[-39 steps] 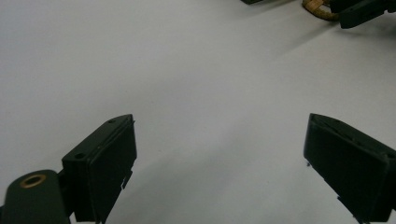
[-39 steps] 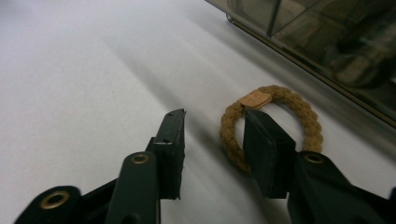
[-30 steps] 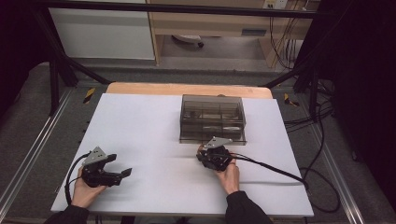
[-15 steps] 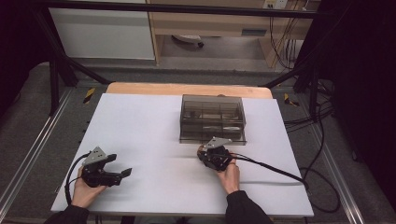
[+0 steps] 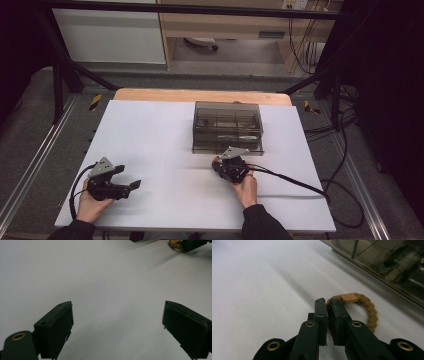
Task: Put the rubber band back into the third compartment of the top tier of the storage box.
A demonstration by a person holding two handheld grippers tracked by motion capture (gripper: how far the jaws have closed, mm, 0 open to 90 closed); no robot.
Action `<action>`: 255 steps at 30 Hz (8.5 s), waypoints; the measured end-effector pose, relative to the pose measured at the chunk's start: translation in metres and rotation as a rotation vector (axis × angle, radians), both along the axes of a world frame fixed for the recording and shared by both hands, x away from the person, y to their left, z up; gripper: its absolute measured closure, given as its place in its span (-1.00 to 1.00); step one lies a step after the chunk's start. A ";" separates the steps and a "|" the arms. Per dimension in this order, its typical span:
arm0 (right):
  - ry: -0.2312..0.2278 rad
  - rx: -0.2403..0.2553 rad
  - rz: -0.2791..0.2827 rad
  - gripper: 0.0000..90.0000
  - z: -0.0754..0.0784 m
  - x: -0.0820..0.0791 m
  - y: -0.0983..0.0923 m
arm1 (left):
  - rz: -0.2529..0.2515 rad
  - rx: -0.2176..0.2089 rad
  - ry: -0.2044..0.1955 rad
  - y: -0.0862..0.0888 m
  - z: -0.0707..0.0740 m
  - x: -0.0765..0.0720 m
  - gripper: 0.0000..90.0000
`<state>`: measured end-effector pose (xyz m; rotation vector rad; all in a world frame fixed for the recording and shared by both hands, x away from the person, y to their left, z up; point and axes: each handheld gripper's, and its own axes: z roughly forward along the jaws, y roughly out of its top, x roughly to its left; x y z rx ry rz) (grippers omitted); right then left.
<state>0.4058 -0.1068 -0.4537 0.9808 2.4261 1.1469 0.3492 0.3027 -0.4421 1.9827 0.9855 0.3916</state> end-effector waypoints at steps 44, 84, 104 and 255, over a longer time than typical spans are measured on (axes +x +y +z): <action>0.029 0.051 0.045 0.88 0.042 -0.037 -0.021 | 0.003 -0.001 0.001 0.000 -0.001 0.000 -0.79; 0.023 0.067 0.026 0.88 0.080 -0.056 -0.052 | 0.005 -0.001 0.002 0.000 -0.001 0.000 -0.79; -0.008 0.088 -0.020 0.88 0.100 -0.049 -0.070 | 0.004 -0.002 0.004 0.000 -0.001 0.000 -0.79; -0.056 0.207 -0.139 -0.99 0.045 -0.037 -0.152 | -0.007 0.010 0.017 -0.002 -0.004 0.001 -0.79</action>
